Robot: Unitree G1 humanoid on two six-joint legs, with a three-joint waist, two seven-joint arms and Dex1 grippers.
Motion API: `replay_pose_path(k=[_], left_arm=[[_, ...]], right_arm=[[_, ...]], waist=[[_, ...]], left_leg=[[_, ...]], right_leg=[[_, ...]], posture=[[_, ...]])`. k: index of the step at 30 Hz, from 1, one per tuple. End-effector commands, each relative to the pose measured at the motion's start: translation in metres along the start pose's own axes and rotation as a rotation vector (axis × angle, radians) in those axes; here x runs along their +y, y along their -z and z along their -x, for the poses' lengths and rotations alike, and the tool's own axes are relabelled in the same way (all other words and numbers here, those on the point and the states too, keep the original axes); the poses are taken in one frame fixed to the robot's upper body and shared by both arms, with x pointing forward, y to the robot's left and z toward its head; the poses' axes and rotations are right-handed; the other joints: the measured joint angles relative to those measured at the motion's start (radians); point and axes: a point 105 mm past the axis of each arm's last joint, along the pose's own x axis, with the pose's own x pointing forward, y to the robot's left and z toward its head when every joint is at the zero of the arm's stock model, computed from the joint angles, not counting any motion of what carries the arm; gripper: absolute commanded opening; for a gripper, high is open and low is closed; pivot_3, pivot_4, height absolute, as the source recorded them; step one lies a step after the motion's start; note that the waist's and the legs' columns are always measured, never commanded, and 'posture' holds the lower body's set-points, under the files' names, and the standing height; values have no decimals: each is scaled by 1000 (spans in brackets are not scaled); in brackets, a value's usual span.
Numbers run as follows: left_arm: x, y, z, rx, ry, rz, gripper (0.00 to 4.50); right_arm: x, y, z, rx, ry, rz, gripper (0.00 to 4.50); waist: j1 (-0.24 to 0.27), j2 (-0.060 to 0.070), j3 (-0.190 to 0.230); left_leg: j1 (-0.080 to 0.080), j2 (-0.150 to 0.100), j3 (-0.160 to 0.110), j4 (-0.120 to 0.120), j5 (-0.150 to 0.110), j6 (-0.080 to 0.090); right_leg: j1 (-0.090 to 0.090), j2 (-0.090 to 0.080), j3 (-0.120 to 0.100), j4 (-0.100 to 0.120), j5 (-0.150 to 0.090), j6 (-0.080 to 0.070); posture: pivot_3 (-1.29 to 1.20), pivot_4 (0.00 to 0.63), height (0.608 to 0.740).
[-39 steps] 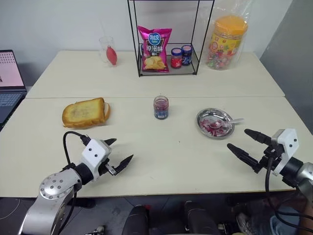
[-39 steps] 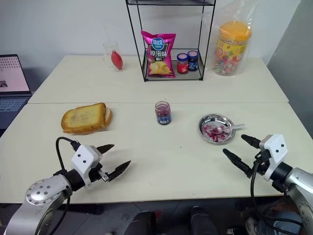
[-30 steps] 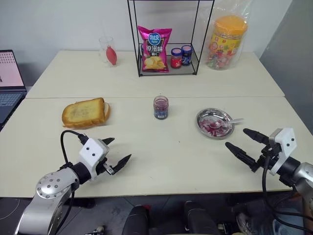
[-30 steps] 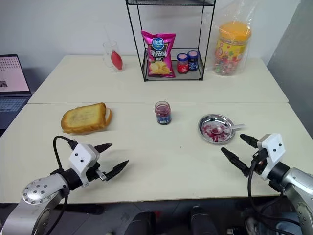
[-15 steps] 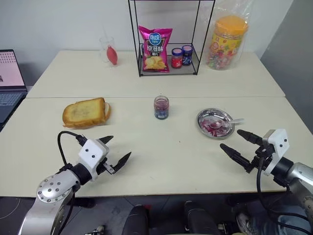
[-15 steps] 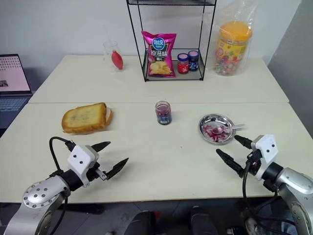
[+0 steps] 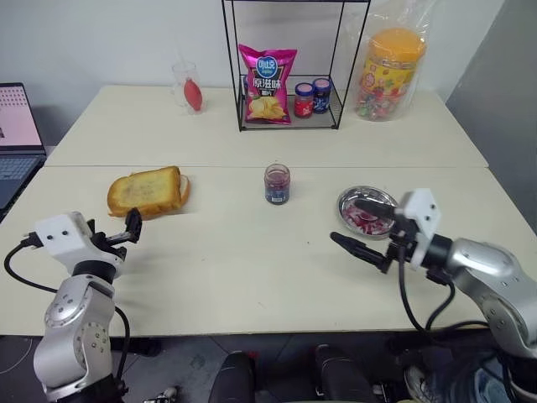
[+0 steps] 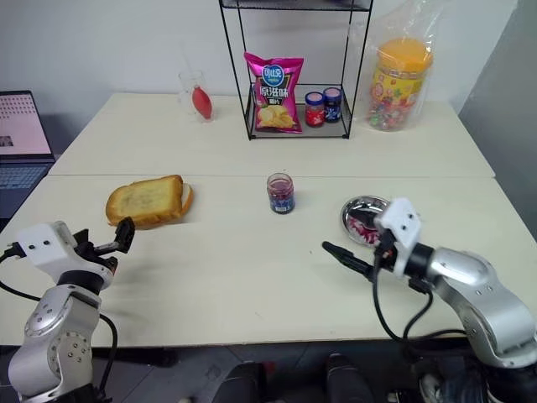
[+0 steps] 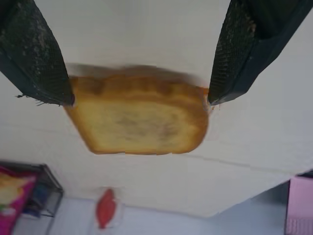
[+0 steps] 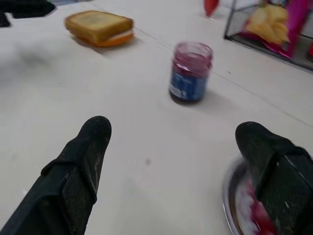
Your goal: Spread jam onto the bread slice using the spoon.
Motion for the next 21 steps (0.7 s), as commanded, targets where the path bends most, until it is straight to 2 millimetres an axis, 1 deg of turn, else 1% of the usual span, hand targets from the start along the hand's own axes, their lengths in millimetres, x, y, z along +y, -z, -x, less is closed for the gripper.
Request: replay_pose_path(k=[1,3,4,6,10,12,18,20,21], left_arm=[[8,-5,-7,4,-45,56,4500],[9,-7,-17,8,-53,104,4500],[11,-9,-26,8,-71,138,4500],[14,-9,-37,22,-97,147,4500],[12,-8,-47,43,-94,153,4500],[9,-5,-56,62,-95,186,4500],[2,-2,-72,85,-105,252,4500],[0,-3,-76,81,-105,265,4121],[0,-4,-77,77,-107,272,4058]], right_arm=[[-1,-4,-9,24,-4,8,4433],[-6,-8,-16,11,11,4,4433],[-8,-8,-19,10,16,11,4433],[-10,-5,-21,16,18,11,4433],[-11,-4,-22,24,21,13,4433],[-11,-4,-22,24,21,13,4433],[-11,-6,-21,23,25,14,4433],[-11,-7,-20,24,29,15,4500],[-11,-7,-20,24,31,15,4500]], waist=[[2,-1,0],[5,-2,0],[6,-3,0],[8,-3,1],[5,-3,1],[5,-3,1],[5,-3,1],[5,-3,1],[5,-3,1]], left_leg=[[0,0,0,0,0,0],[-1,0,0,-1,0,0],[-1,0,0,-1,0,0],[-1,0,-1,-1,0,0],[-2,0,-1,0,0,0],[-2,0,-1,-1,0,0],[-2,0,-2,0,0,0],[-2,0,-1,0,0,0],[-2,0,-1,0,0,0]], right_leg=[[0,0,0,0,0,0],[0,0,0,-1,2,4],[0,0,-1,-2,3,4],[0,0,-2,-1,3,4],[0,0,-1,-2,3,5],[0,0,-1,-2,3,5],[-1,0,-2,-1,3,5],[-1,0,-1,-1,4,6],[-1,0,-1,-1,4,6]], posture=[[0,150,740],[0,150,740],[0,150,740],[0,150,740],[0,150,740],[0,150,740],[0,150,740],[0,150,740],[0,150,740]])
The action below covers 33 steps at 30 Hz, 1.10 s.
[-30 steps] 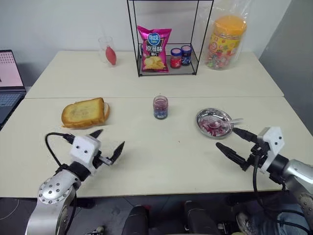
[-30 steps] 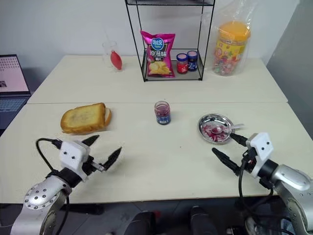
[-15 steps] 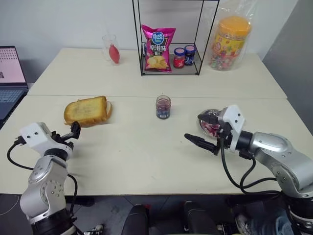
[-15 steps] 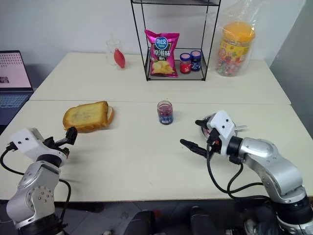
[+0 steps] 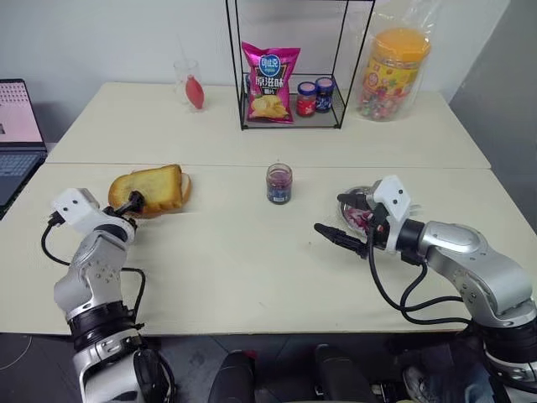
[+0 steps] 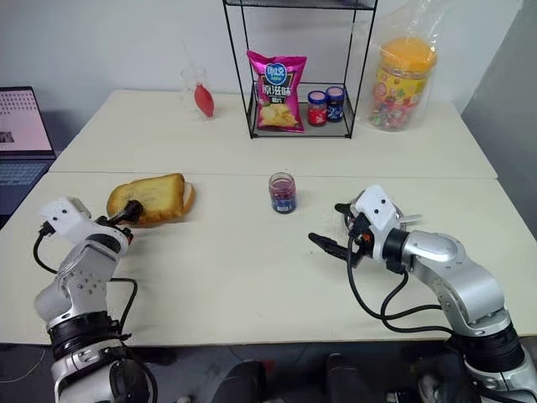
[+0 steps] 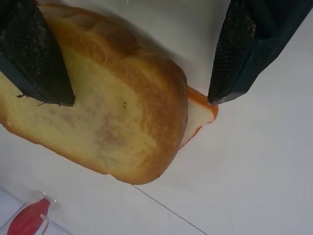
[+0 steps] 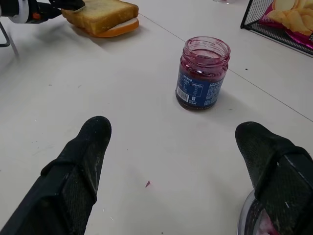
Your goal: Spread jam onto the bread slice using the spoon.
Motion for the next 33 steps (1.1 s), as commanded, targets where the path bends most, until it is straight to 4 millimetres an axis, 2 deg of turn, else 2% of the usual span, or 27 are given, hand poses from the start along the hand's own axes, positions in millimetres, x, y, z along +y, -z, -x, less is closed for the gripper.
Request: replay_pose_path(k=[1,12,20,28,33], left_arm=[[-8,-17,-3,-61,12,16,3828],[-15,-25,1,-105,14,23,1387],[-17,-35,7,-142,46,-11,12],[-51,-57,29,-201,290,6,12],[-97,-59,60,-84,640,52,12]], right_arm=[[-1,-15,4,-32,18,49,4500],[-5,-16,7,-30,32,50,4500],[-7,-14,6,-27,37,51,4500],[-11,-12,14,-28,66,58,4500],[-16,-12,28,-32,92,60,4500]], waist=[[0,0,0],[2,0,0],[1,0,0],[2,0,0],[0,-1,0]], left_leg=[[0,0,0,0,0,0],[0,0,0,0,0,0],[0,0,0,0,0,0],[-1,0,0,0,0,0],[-1,0,0,0,0,0]], right_leg=[[0,0,0,0,0,0],[0,0,0,0,0,1],[0,0,0,0,0,1],[0,0,0,-1,0,1],[0,0,0,-1,0,1]], posture=[[0,150,740],[0,150,740],[0,150,740],[0,150,740],[0,150,740]])
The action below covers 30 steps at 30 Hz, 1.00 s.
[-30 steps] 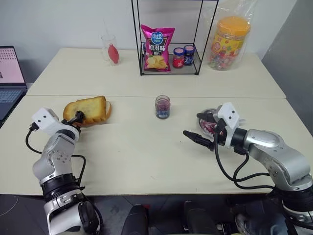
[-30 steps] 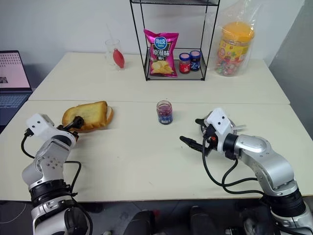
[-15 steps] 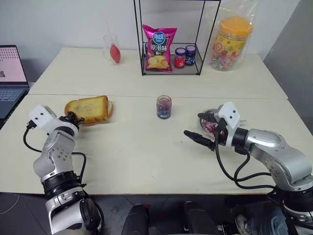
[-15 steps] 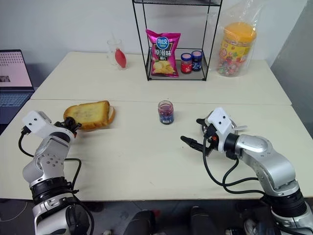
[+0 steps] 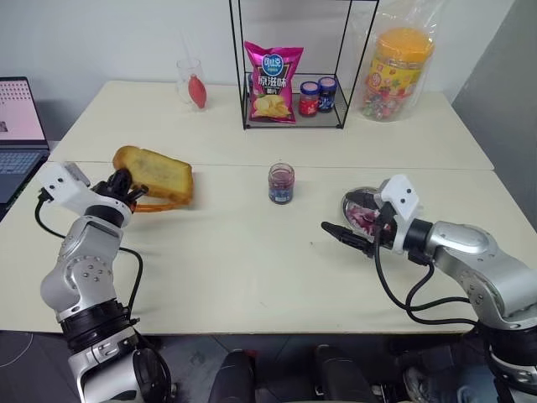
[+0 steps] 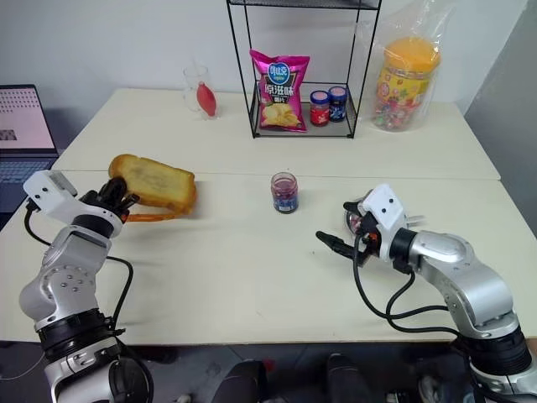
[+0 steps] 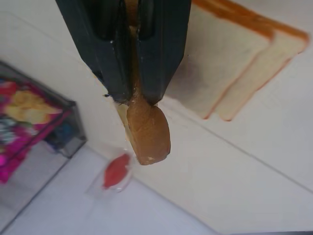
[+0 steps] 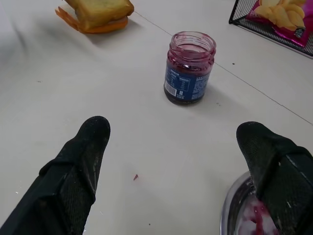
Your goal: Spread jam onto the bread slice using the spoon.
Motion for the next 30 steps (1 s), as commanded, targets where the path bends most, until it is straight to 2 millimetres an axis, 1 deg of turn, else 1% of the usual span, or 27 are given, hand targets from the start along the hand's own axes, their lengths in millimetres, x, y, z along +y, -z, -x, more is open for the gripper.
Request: replay_pose_path(k=[1,3,6,8,11,12,13,15,17,18,19,20,21,22,23,25,27,30], left_arm=[[-51,-15,15,58,319,52,12],[-55,-13,25,131,409,97,12],[-69,-2,45,323,580,137,12],[-80,11,60,477,676,137,12],[-92,39,86,716,784,117,12],[-94,48,93,787,809,99,12],[-95,56,99,846,828,69,12],[-95,64,104,898,848,37,12],[-95,71,104,926,868,8,12],[-96,81,101,942,889,-26,12],[-97,96,94,952,925,-122,12],[-96,107,90,963,963,-202,12],[-94,117,81,953,994,-283,12],[-93,123,75,945,1017,-336,12],[-93,127,68,929,1041,-385,12],[-97,134,60,894,1117,-490,12],[-104,140,52,864,1171,-541,12],[-112,144,39,808,1195,-602,12]], right_arm=[[-6,-15,17,-49,31,52,4500],[-6,-14,24,-49,29,54,4500],[-6,-12,36,-44,28,56,4500],[-5,-10,43,-31,25,52,4500],[-1,-5,49,1,14,48,4500],[1,-4,49,5,10,46,4500],[2,-4,50,7,7,45,4500],[4,-4,50,7,6,45,4500],[5,-3,51,12,4,41,4500],[7,-1,51,20,0,36,4500],[11,3,52,37,-8,30,4500],[14,5,53,49,-13,27,4500],[17,9,55,64,-12,10,4500],[17,11,56,72,-10,-1,4500],[18,13,58,80,-10,-10,4500],[26,14,62,83,-59,-42,4500],[41,12,67,76,-155,-82,4500],[52,8,69,58,-203,-91,4500]], waist=[[0,0,0],[-1,0,0],[-4,0,0],[-7,0,0],[-10,0,0],[-10,0,0],[-10,0,0],[-10,0,0],[-9,0,0],[-7,0,0],[-6,0,0],[-1,1,0],[5,1,1],[9,2,1],[9,1,1],[7,1,1],[6,1,1],[2,2,1]], left_leg=[[0,0,0,0,0,0],[0,0,0,0,0,0],[0,0,0,0,0,0],[0,0,0,0,0,0],[0,0,0,0,0,0],[1,0,0,0,0,0],[1,0,0,0,0,0],[1,0,0,0,0,0],[1,0,0,0,0,0],[1,0,0,0,0,0],[1,0,0,0,0,0],[1,0,0,-1,0,0],[1,0,0,-1,0,0],[1,-1,0,-1,0,0],[1,-1,0,-1,0,0],[-1,-1,1,-1,0,0],[-5,-1,1,0,0,0],[-7,0,0,-1,-1,2]], right_leg=[[0,0,0,0,0,0],[0,0,0,0,0,0],[0,0,0,0,0,0],[-1,0,0,0,0,-1],[-1,0,0,1,-1,-2],[-1,0,0,1,-4,-7],[-1,0,1,0,-4,-7],[-1,0,1,0,-4,-8],[-1,0,1,0,-5,-8],[-1,0,0,1,-5,-8],[-1,0,0,1,-5,-8],[-1,0,0,1,-5,-9],[-1,0,0,0,-5,-9],[-1,-1,0,-1,-5,-9],[0,-1,0,-1,-5,-9],[-1,-1,1,-3,-5,-9],[-2,-1,1,-5,-4,-8],[-3,0,0,-7,-3,-5]], posture=[[0,150,740],[0,150,740],[0,150,740],[0,150,740],[0,150,740],[0,150,740],[0,150,740],[0,150,740],[0,150,740],[0,150,740],[0,150,740],[0,150,740],[0,150,740],[0,150,740],[0,150,740],[0,150,740],[0,150,740],[0,150,740]])
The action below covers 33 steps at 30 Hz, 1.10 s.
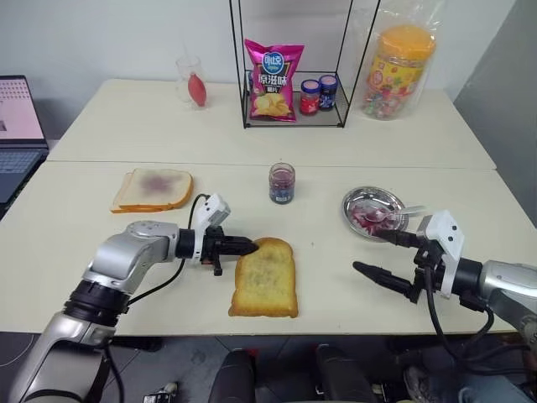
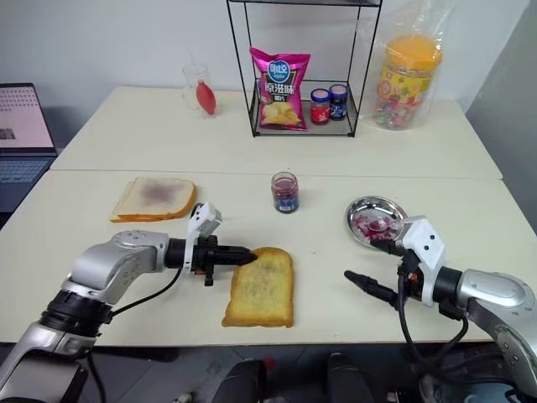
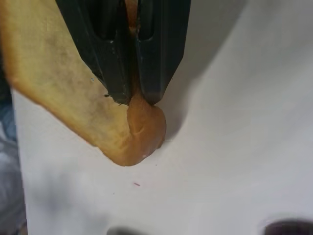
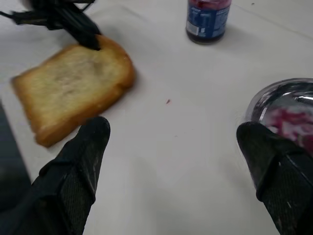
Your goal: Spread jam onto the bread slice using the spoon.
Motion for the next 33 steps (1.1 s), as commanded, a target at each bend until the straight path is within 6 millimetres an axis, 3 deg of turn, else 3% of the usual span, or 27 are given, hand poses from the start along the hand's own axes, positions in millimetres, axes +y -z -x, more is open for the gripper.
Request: replay_pose_path(k=[1,5,14,23,31,33], left_arm=[[13,-19,-7,-32,-26,-133,12],[22,-28,-12,-61,-41,-145,12],[40,-27,-9,-71,-125,-149,12],[46,-34,-20,-76,-173,-213,12],[45,-40,-12,-98,-208,-302,1638],[46,-47,-9,-116,-253,-335,1880]], right_arm=[[16,-15,4,-52,-68,39,4500],[17,-15,3,-60,-60,38,4500],[15,-12,2,-62,-37,47,4500],[18,-9,3,-46,-46,39,4500],[14,-12,1,-52,-44,56,4500],[4,-12,5,-56,-22,65,4500]], waist=[[-2,0,0],[-3,0,0],[-1,0,0],[-1,0,0],[-1,0,0],[-1,0,0]], left_leg=[[0,0,0,0,0,1],[-2,0,-1,1,0,1],[-3,0,-1,2,0,1],[-3,0,-1,3,0,1],[-3,0,-1,3,0,1],[-3,0,-1,3,0,1]], right_leg=[[0,0,0,-1,2,3],[0,1,-1,-3,3,6],[0,0,0,-4,5,8],[1,0,0,-4,7,9],[1,0,0,-4,7,9],[1,0,0,-4,7,9]], posture=[[0,150,740],[0,150,740],[0,150,740],[0,150,740],[0,150,740],[0,150,740]])
